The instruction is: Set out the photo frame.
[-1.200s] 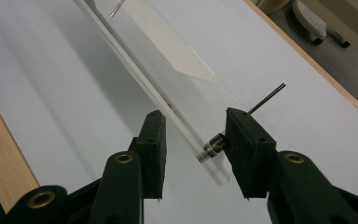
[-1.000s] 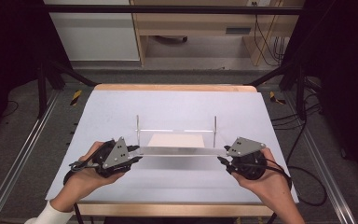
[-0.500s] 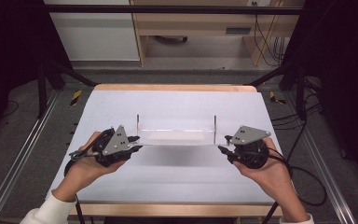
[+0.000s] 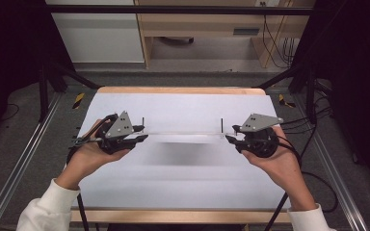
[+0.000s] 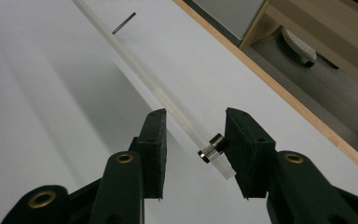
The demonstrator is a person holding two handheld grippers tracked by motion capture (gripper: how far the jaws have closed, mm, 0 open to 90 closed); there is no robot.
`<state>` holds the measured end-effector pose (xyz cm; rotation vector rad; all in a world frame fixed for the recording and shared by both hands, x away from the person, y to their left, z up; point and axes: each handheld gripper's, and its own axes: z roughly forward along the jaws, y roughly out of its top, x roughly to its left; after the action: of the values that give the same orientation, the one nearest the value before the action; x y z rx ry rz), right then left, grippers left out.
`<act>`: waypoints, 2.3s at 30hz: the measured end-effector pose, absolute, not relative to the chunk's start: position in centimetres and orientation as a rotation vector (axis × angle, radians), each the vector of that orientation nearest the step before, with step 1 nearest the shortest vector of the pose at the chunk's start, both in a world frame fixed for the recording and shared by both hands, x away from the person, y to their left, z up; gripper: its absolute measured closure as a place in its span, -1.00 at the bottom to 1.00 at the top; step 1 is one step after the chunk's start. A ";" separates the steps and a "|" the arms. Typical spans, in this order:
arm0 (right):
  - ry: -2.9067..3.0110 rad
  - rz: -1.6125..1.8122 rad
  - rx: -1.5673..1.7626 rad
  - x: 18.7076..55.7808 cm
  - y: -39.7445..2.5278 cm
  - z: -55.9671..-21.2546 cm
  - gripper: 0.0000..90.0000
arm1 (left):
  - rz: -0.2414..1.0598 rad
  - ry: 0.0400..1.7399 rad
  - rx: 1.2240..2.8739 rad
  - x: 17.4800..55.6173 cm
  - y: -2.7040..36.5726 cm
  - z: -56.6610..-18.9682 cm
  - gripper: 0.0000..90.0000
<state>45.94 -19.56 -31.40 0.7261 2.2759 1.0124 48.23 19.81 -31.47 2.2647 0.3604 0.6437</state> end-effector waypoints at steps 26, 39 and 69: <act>2.256 1.055 0.781 49.8 -19.7 -29.4 0.32 | 0.580 0.389 2.257 53.0 20.0 -29.4 0.41; 2.241 1.082 0.802 52.3 -19.9 -28.7 0.29 | 0.545 0.431 2.240 55.4 20.1 -28.7 0.36; 2.178 1.153 0.854 57.7 -20.6 -28.4 0.30 | 0.659 0.613 1.960 56.2 22.0 -27.1 -0.27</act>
<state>57.68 -20.62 -28.41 0.8544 2.1780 1.1533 56.17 22.02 -27.08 1.9599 0.6127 0.6593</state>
